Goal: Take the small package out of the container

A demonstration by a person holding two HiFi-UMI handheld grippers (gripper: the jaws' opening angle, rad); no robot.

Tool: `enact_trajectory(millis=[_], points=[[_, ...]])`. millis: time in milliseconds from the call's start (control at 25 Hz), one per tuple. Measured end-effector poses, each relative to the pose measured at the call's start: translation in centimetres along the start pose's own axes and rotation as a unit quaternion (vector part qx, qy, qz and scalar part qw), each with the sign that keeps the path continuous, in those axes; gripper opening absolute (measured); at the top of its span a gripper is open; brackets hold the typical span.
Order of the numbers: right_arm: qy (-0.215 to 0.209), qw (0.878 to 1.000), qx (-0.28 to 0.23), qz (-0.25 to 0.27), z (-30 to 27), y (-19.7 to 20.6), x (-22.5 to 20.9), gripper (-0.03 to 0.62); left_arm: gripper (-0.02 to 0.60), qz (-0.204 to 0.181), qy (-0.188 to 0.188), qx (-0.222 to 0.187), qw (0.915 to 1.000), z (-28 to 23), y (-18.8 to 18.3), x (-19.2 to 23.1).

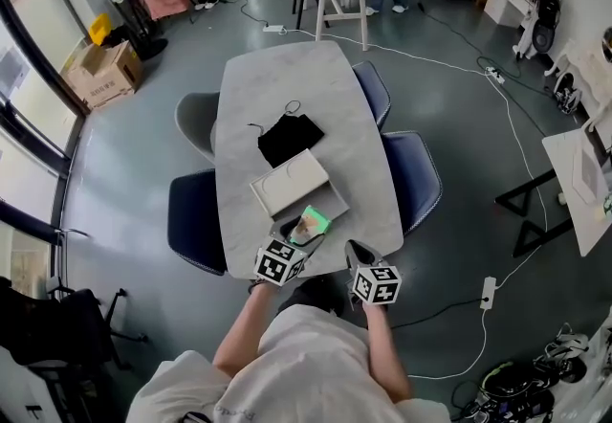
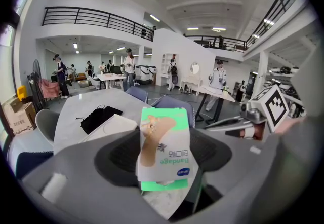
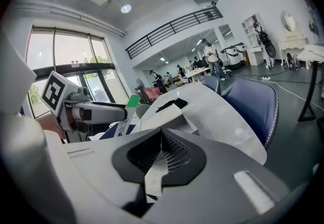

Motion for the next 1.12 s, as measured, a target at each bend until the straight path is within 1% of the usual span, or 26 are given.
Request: enact_trajectory(millis=[400, 640, 920, 1120], points=[[0.006, 1.000, -0.004, 0.004, 0.0, -0.7, -0.2, 0.003, 0.350, 0.002, 0.001, -0.014, 0.9999, 0.3, -0.8, 0.7], [-0.001, 1.000, 0.005, 0.013, 0.0, -0.6, 0.4, 0.003, 0.350, 0.009, 0.004, -0.017, 0.9998, 0.9, -0.4, 0.7], [0.002, 1.000, 0.007, 0.014, 0.1, -0.4, 0.4, 0.003, 0.350, 0.012, 0.008, -0.024, 0.9996, 1.0, -0.3, 0.8], [0.004, 1.000, 0.003, 0.013, 0.1, -0.5, 0.6, 0.003, 0.350, 0.013, 0.008, -0.021, 0.9997, 1.2, 0.1, 0.8]])
Point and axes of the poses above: the fingertips, and each gripper's own axes: z backward along the fingers, x to its left, y out of its underside, the point moved 3 cm from there along z, backward along the fingers, and after that the axes turned 11 degrees about z, right-handed, at the moved point
